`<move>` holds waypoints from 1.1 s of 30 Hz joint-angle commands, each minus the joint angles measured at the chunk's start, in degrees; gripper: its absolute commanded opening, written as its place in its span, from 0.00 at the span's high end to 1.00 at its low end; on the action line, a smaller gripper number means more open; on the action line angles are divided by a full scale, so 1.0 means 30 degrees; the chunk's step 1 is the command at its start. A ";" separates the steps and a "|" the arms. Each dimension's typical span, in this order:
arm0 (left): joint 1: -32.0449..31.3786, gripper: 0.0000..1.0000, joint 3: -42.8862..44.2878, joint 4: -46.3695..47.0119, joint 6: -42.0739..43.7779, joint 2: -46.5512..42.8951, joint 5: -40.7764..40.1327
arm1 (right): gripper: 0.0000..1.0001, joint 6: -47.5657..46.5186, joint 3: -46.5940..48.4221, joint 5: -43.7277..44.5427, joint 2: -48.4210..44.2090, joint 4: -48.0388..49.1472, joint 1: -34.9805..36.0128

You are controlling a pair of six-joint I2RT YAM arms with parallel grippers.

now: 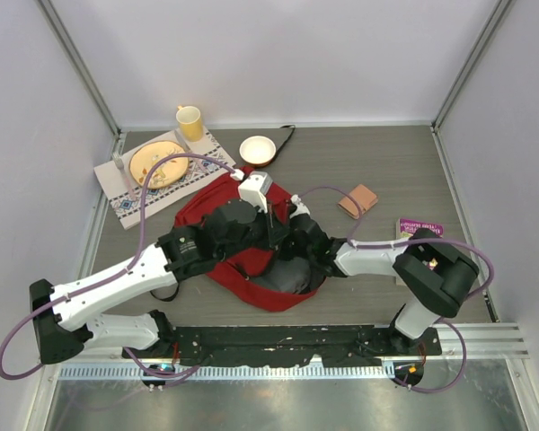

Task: Pack the student bag
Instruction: Place the book in the student bag, then pick up the book from the center of the board.

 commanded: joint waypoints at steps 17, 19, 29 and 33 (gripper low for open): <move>-0.0156 1.00 -0.0887 0.1275 -0.0258 -0.0509 0.1208 | 0.22 -0.0187 -0.4909 0.9815 -1.8934 -1.3475 -0.0016; -0.0156 1.00 -0.1063 0.1276 -0.0346 -0.0392 0.1442 | 0.17 0.0020 -0.4234 1.1338 -1.9727 -1.5900 -0.0133; -0.0156 0.31 -0.0127 0.1275 -0.0230 0.0135 0.2059 | 0.01 -0.3282 0.1568 1.4368 -1.7683 -2.1424 -0.6746; -0.0156 0.18 0.0896 0.1978 0.0268 0.0632 0.2380 | 0.00 -0.4665 0.1834 1.0941 -1.6775 -2.1453 -1.2107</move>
